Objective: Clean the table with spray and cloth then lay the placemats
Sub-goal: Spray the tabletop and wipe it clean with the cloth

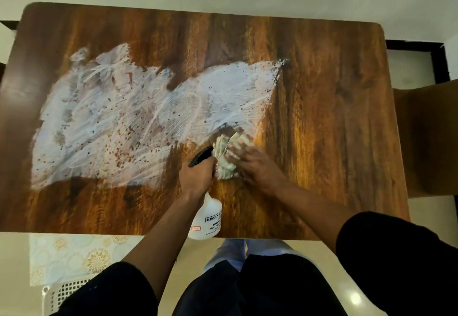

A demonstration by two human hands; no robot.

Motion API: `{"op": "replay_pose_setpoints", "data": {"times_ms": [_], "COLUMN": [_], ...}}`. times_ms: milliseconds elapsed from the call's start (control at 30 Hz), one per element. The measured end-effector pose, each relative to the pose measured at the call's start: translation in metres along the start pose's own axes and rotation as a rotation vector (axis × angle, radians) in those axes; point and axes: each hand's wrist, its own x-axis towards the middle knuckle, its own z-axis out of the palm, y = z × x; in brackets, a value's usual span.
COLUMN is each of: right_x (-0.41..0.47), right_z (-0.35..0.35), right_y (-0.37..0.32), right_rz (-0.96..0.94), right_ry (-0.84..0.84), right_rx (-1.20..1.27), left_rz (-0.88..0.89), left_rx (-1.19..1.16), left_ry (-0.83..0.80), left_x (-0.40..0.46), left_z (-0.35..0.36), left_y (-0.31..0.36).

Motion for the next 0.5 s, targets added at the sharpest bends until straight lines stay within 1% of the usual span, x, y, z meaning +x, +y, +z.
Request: {"op": "replay_pose_setpoints", "data": {"times_ms": [67, 167, 233, 300, 333, 367, 400, 500], "right_x": [0.01, 0.025, 0.034, 0.039, 0.038, 0.036, 0.032, 0.02], "right_z": [-0.014, -0.029, -0.034, -0.032, -0.029, -0.026, -0.022, -0.008], "right_y": [0.019, 0.053, 0.062, 0.053, 0.041, 0.029, 0.019, 0.014], "right_rz": [0.188, 0.459, 0.562, 0.638, 0.64, 0.587, 0.474, 0.041], "right_ry": [0.076, 0.144, 0.194, 0.234, 0.246, 0.243, 0.216, 0.042], "right_rx": [0.021, 0.055, 0.082, 0.109, 0.111, 0.106, 0.103, 0.057], "left_rz": [0.006, 0.047, 0.057, 0.04, 0.027, 0.028, 0.028, 0.035], "left_rx": [0.007, 0.026, 0.023, 0.014, 0.013, 0.025, 0.026, 0.014], "left_ry": [-0.021, -0.031, -0.024, -0.016, -0.012, -0.006, -0.001, 0.029], "left_x": [0.001, 0.002, 0.003, 0.003, 0.005, 0.007, 0.008, 0.017], "left_z": [0.008, 0.019, 0.025, 0.03, 0.032, 0.034, 0.036, 0.043], "left_y": [0.006, 0.017, 0.024, 0.033, 0.036, 0.039, 0.043, 0.053]}}
